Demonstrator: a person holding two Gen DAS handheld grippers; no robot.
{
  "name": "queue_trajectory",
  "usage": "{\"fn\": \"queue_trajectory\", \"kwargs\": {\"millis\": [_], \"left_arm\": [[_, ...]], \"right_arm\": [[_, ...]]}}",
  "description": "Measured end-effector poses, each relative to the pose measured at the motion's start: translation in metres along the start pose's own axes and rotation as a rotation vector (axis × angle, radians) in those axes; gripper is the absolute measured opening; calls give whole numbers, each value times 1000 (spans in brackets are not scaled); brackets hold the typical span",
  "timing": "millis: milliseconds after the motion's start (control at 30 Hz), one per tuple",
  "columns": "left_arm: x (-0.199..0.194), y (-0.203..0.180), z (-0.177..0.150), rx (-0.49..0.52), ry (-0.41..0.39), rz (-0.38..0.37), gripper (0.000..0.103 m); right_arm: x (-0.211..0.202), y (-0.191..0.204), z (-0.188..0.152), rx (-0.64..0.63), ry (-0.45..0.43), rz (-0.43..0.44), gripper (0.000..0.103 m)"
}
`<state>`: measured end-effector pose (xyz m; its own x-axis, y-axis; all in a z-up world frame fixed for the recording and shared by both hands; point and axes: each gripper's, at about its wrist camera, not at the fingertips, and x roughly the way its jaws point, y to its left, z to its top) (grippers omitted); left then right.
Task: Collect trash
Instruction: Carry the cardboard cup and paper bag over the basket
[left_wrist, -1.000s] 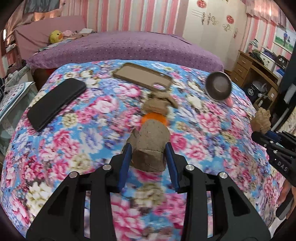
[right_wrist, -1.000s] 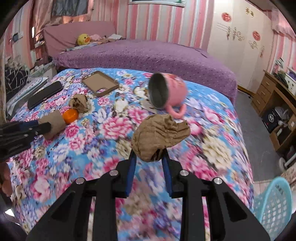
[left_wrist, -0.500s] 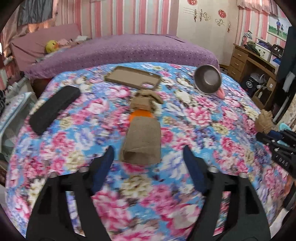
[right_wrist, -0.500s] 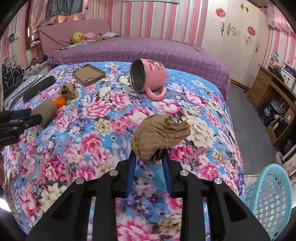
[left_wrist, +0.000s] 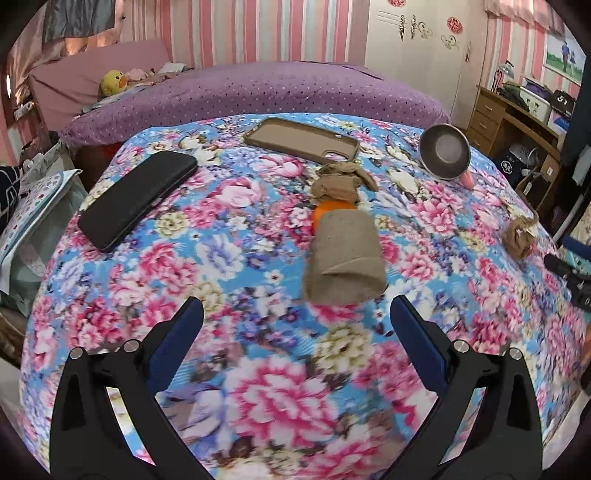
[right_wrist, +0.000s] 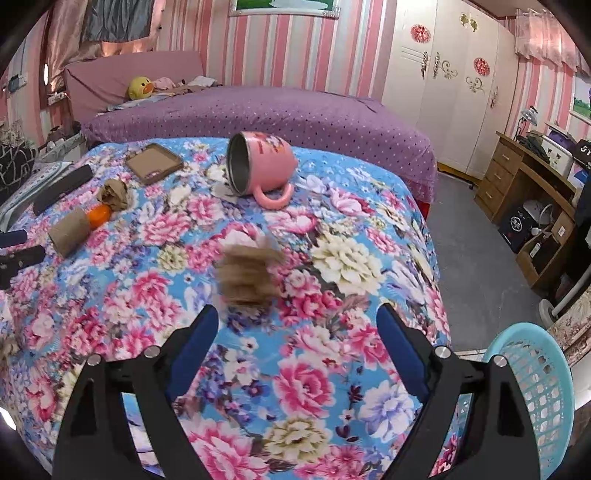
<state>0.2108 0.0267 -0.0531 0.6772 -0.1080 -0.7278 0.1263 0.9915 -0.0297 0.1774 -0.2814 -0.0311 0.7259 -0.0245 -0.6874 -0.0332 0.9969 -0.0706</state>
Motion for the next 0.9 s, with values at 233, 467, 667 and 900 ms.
{"fn": "queue_trajectory", "kwargs": {"millis": [233,467,667,900], "left_arm": [[13,-22,5,-33,-12,-2,98],[28,-20,13,-134,15,-29,80],[35,-23,12,-125,53,-20,47],[5,-42,11,-96,0,22,45]], "right_arm": [[17,3,10,60,1,57,86],[42,24,19,27,49,103,57],[36,18,20,31,26,121,52],[-6,-13,14,70,-18,91,52]]}}
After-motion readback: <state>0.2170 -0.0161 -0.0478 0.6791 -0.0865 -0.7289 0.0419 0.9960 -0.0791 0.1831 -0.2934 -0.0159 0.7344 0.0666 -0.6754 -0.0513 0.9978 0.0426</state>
